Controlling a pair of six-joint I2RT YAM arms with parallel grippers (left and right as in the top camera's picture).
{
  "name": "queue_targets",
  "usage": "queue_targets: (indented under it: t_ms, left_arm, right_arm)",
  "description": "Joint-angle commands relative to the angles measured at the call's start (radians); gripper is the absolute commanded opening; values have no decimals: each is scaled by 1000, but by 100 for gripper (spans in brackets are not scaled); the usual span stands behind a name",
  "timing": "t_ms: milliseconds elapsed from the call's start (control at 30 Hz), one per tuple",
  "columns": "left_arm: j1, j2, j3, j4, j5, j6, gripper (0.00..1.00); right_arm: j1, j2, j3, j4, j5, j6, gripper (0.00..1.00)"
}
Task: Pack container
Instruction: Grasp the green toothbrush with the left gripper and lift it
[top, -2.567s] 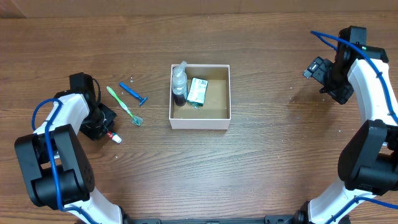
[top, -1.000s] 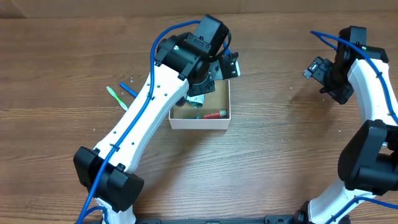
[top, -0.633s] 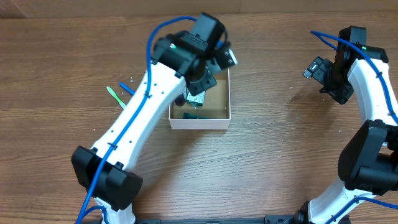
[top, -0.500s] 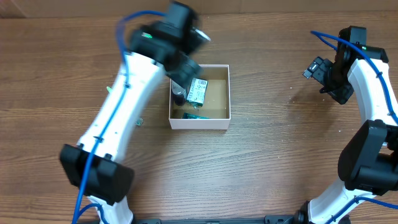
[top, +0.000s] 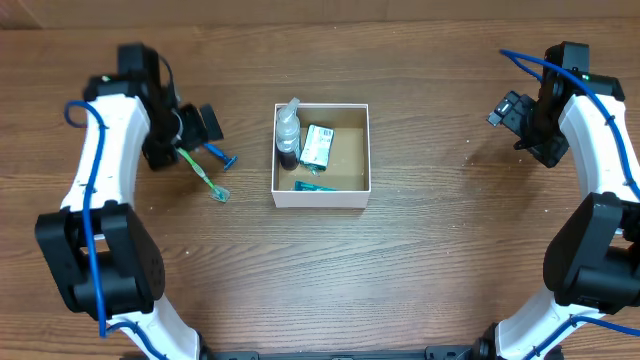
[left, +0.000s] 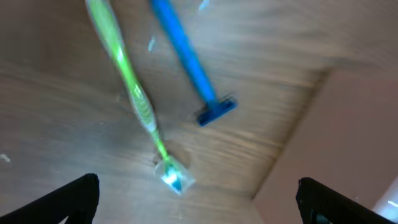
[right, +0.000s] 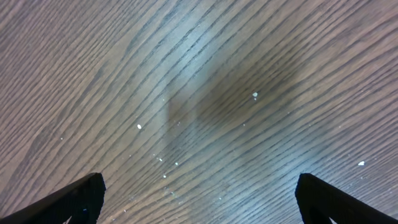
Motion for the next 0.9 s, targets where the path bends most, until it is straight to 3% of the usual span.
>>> queue_targets:
  t_ms: [0,267,567,667,800,867]
  left_arm:
    - [0,3,-146,98,-61,-167,100]
    - [1,3,-359,382,-92,-238,92]
    - [0,4,-363,471,-192,-237,90]
    - [0,4,-364,469,-193,-236,83]
    - [0,6,-364,438,-209,-237,65]
    - [0,11,-364,421,-213,-237,64]
  right_arm:
    - [2,-1,23,4,9,0,100]
    - [2,-1,23,4,9,0,100]
    - [2,-1,23,4,9,0,100]
    - [2,-1,23,4,9,0,100]
    - [2,-1,23,4,9,0,100]
    - [2,-1,23,4,9,0,100]
